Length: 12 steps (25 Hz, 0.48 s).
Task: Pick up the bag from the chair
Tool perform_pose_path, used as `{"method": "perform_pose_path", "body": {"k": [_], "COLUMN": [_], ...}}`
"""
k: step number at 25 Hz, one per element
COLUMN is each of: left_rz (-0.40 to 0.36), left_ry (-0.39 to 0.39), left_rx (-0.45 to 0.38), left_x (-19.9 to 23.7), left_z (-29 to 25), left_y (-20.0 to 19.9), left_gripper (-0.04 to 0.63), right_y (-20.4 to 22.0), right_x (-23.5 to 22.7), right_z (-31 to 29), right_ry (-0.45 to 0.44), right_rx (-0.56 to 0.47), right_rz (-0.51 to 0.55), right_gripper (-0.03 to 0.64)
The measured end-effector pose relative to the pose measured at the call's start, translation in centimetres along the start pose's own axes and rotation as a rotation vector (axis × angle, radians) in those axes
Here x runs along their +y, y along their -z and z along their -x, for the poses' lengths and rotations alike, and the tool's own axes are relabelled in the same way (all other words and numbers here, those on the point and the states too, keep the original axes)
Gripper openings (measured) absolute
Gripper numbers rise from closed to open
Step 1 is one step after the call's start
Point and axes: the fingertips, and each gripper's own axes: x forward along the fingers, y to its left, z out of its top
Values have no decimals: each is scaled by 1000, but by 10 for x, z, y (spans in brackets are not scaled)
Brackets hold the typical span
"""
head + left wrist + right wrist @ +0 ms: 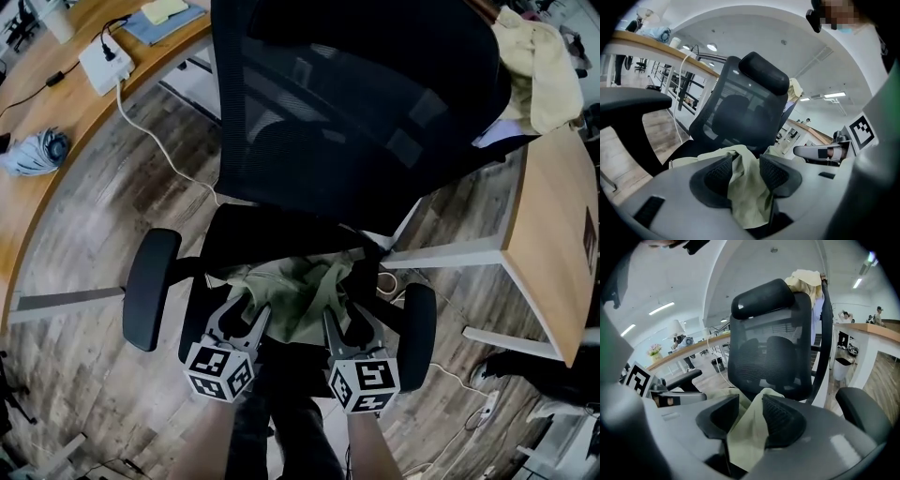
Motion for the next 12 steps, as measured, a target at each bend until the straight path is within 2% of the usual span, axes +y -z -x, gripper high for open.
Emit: {"method": "perform_pose_path", "body": {"k": [4, 8, 12], "left_rz": [42, 93, 61], "left_ry": [13, 37, 43], "left_rx": [47, 43, 80], "left_x": [6, 10, 10], "left_z": [-13, -23, -34], "left_y": [8, 6, 10], "left_gripper": [198, 198, 198], "right_y": [4, 8, 14], "right_x": [-6, -12, -17], "right_z": [-17, -34, -46], "right_ry": [25, 41, 55], "right_rx": [46, 97, 147], "right_rz": [-2, -17, -42], "right_gripper": [173, 176, 178]}}
